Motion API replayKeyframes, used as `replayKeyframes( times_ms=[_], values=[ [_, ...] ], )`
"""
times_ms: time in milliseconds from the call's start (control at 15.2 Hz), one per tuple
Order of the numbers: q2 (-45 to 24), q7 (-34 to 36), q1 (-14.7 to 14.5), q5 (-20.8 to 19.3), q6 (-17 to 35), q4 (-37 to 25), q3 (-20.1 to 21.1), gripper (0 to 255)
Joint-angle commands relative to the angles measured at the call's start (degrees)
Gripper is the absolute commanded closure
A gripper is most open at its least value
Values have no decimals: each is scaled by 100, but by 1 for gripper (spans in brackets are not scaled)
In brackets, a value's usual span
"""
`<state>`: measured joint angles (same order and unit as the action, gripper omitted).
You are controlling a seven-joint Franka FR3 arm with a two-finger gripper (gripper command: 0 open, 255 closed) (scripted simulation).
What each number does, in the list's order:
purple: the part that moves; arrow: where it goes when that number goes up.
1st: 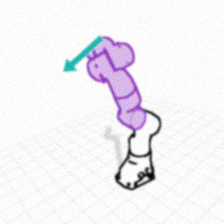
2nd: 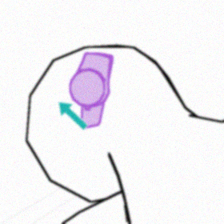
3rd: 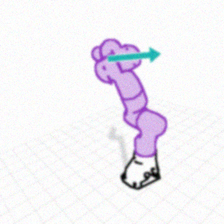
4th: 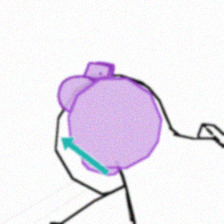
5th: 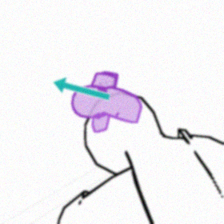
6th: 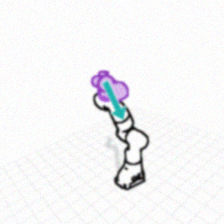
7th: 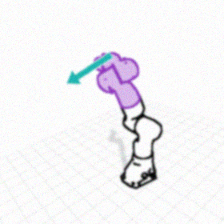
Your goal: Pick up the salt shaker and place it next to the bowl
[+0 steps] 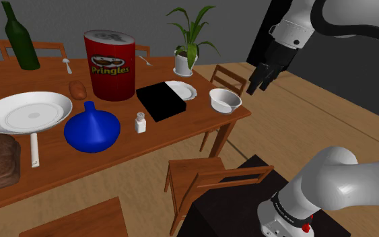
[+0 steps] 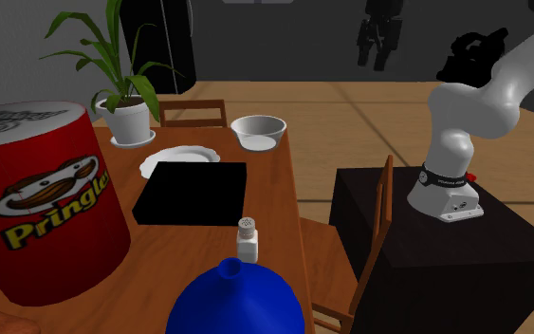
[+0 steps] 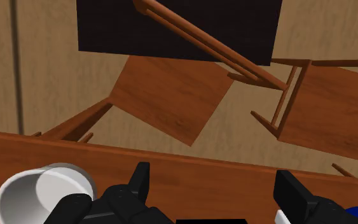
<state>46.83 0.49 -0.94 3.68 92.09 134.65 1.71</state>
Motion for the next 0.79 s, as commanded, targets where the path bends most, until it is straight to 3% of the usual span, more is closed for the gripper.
replayKeyframes(
  times_ms=[0, 726],
  values=[
    [0, 0, 0, 0, 0, 0, 0, 0],
    [-1901, 1046, -131, 283, 1379, -474, 988, 0]
  ],
)
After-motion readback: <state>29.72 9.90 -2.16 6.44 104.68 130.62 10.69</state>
